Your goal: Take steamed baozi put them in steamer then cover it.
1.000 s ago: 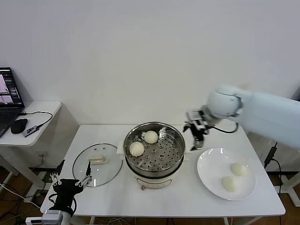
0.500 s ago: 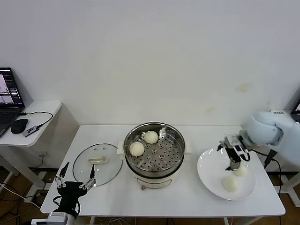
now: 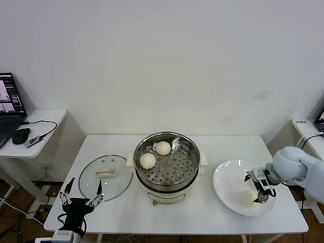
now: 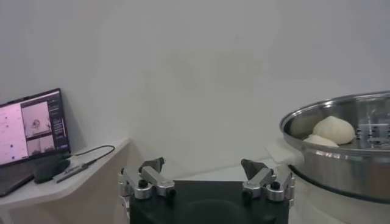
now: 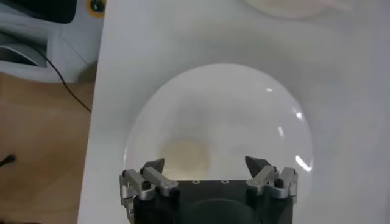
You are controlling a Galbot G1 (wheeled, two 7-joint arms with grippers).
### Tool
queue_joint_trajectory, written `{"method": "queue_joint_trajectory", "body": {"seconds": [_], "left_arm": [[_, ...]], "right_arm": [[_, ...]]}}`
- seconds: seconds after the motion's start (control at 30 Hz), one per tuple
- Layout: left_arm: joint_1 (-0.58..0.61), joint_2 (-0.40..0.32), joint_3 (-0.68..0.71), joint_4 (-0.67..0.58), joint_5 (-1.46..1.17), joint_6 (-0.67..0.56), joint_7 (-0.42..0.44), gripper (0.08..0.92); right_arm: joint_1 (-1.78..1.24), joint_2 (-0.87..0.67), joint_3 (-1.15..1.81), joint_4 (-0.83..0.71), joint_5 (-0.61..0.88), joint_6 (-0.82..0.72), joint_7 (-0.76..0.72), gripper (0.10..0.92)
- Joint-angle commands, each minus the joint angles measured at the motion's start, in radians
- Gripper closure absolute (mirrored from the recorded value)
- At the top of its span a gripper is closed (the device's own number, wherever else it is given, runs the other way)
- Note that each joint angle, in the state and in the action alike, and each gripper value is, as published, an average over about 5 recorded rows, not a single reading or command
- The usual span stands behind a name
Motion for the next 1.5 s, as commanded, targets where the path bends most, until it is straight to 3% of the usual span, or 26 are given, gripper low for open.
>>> {"method": "queue_joint_trajectory", "body": {"seconds": [0.03,0.5,0.97,1.5], "left_arm": [[0.001,0.000,0.001,0.001,0.001,0.000,0.000,0.177],[0.000,-0.005,-0.005,0.009,0.000,0.001,0.000,0.177],[-0.003,-0.007,-0.005,0.008,0.000,0.002,-0.001,0.177],[-0.012,-0.002,-0.002,0.003,-0.006,0.001,-0.001,0.177]], "right_arm": [[-0.201,0.022,0.149,-0.054,-0.047,0.012,0.015,0.203],[-0.233,0.083,0.175,-0.135,-0.071,0.006,0.044,0.220],[-0.211,0.084,0.185,-0.124,-0.064,0.003,0.024,0.370],[0.240,0.026,-0.003,-0.023,0.090,-0.021,-0.074,0.397]]}}
